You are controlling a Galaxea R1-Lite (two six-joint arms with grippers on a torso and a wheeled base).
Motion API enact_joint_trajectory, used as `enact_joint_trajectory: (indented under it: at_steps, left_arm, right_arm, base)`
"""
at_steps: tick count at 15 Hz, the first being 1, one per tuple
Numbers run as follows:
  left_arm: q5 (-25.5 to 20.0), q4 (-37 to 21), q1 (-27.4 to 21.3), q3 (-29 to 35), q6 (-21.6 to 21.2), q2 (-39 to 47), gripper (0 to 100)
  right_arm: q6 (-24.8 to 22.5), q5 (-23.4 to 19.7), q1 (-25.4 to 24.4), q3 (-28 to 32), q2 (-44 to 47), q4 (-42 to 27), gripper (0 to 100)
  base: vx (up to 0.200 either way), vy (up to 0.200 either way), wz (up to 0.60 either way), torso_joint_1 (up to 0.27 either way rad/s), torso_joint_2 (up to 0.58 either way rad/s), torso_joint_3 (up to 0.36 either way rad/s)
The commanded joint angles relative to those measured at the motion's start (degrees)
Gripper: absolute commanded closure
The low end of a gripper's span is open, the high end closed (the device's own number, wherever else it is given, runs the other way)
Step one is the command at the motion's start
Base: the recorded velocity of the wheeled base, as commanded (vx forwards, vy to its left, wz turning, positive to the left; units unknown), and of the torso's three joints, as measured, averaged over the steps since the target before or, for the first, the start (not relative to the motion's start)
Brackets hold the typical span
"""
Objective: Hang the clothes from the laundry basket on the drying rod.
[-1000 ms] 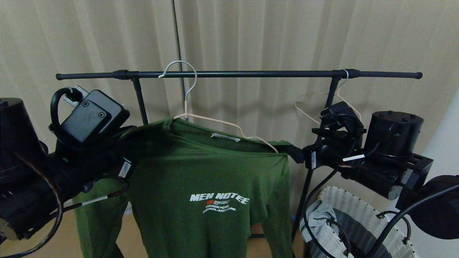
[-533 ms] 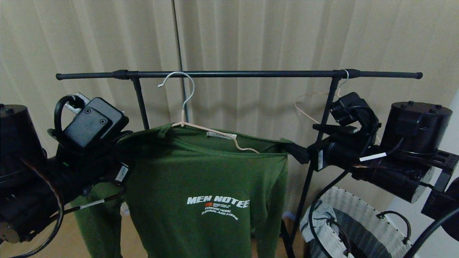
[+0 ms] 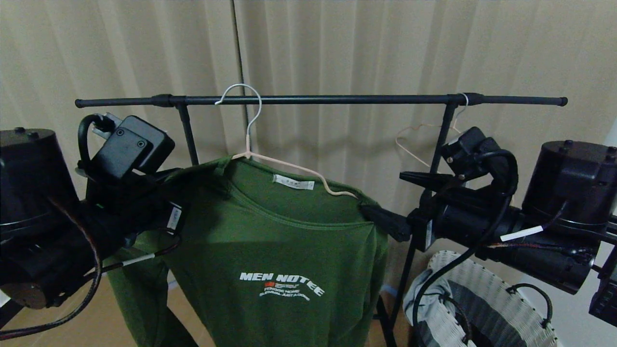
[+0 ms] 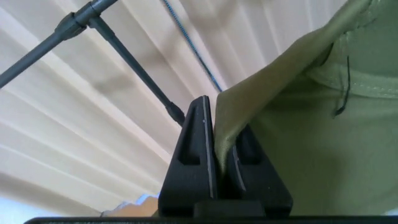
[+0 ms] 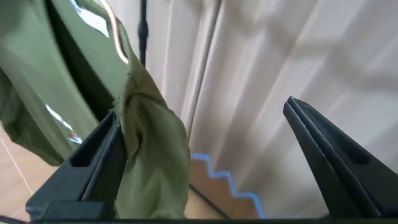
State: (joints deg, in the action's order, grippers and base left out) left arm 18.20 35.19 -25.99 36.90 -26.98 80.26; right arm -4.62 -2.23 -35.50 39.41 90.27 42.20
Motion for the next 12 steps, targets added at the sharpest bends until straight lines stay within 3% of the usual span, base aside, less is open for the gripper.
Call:
enact_joint_trajectory:
  at_steps: [1, 6, 12]
  left_arm:
    - [0.08, 1.46, 0.15, 0.89, 0.00, 2.09, 100]
    - [2.89, 11.39, -0.20, 2.03, 0.00, 8.68, 100]
    - [2.81, 12.00, -3.01, 1.86, 0.08, 8.42, 100]
  right_arm:
    - [-0.04, -1.20, -0.10, 0.93, -0.97, -0.02, 0]
    - [-1.44, -3.75, -0.10, 2.95, -0.97, 0.34, 0]
    - [-4.70, -3.57, -0.10, 9.19, 3.77, 0.25, 0]
  base:
    - [0.000, 0.000, 0.00, 0.000, 0.00, 0.000]
    - [0.000, 0.000, 0.00, 0.000, 0.00, 0.000]
    - [0.000, 0.000, 0.00, 0.000, 0.00, 0.000]
